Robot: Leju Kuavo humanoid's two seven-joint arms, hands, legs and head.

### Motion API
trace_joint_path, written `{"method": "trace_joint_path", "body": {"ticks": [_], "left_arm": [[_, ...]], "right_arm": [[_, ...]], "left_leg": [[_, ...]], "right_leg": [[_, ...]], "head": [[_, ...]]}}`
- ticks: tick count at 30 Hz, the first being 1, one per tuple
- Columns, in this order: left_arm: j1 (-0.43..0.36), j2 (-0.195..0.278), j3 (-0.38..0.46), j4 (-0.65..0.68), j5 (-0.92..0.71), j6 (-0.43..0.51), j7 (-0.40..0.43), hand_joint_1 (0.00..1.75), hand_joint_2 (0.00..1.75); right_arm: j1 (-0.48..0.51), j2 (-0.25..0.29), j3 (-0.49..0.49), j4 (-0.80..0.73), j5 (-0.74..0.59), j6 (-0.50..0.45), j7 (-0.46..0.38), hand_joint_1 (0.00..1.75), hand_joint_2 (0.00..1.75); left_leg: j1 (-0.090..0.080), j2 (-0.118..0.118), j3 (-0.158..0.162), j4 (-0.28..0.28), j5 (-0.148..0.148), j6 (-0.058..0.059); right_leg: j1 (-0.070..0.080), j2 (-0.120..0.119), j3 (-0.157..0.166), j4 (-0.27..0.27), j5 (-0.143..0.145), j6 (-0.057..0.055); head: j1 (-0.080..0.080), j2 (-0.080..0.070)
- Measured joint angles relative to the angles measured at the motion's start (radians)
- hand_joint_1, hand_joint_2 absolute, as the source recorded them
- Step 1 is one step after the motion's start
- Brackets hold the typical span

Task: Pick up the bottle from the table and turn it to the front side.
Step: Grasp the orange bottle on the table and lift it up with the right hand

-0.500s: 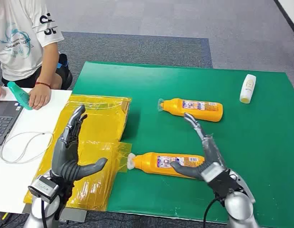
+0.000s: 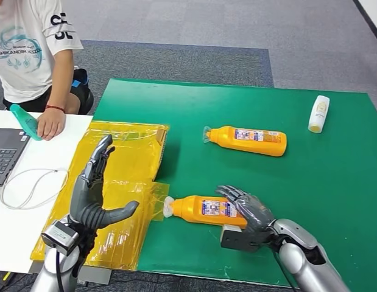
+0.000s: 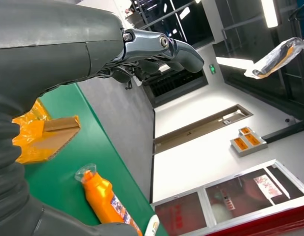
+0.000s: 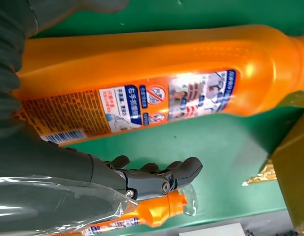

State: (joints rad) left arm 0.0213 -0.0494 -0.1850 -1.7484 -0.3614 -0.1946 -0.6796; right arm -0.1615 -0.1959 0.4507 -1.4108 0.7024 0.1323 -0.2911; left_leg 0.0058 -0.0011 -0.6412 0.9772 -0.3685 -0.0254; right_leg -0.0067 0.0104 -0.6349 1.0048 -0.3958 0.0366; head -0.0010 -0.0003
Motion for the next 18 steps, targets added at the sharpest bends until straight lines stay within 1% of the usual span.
{"method": "trace_joint_path", "body": {"ticks": [8, 18], "left_arm": [[-0.001, 0.002, 0.000, 0.010, 0.008, -0.010, -0.007, 0.00, 1.75], [-0.017, 0.007, 0.000, 0.028, 0.023, -0.026, -0.012, 0.00, 1.75]], "right_arm": [[-0.013, -0.032, 0.031, 0.016, -0.005, 0.010, 0.018, 0.00, 1.75], [-0.062, -0.070, 0.087, 0.037, -0.022, 0.036, 0.027, 0.00, 1.75]], "left_leg": [[0.000, 0.000, 0.000, 0.000, 0.000, 0.000], [0.000, 0.000, 0.001, 0.000, 0.000, 0.000]], "right_leg": [[0.000, 0.000, 0.000, 0.000, 0.000, 0.000], [0.000, 0.000, 0.001, 0.000, 0.000, 0.000]], "head": [[0.000, 0.000], [0.000, 0.000]]}}
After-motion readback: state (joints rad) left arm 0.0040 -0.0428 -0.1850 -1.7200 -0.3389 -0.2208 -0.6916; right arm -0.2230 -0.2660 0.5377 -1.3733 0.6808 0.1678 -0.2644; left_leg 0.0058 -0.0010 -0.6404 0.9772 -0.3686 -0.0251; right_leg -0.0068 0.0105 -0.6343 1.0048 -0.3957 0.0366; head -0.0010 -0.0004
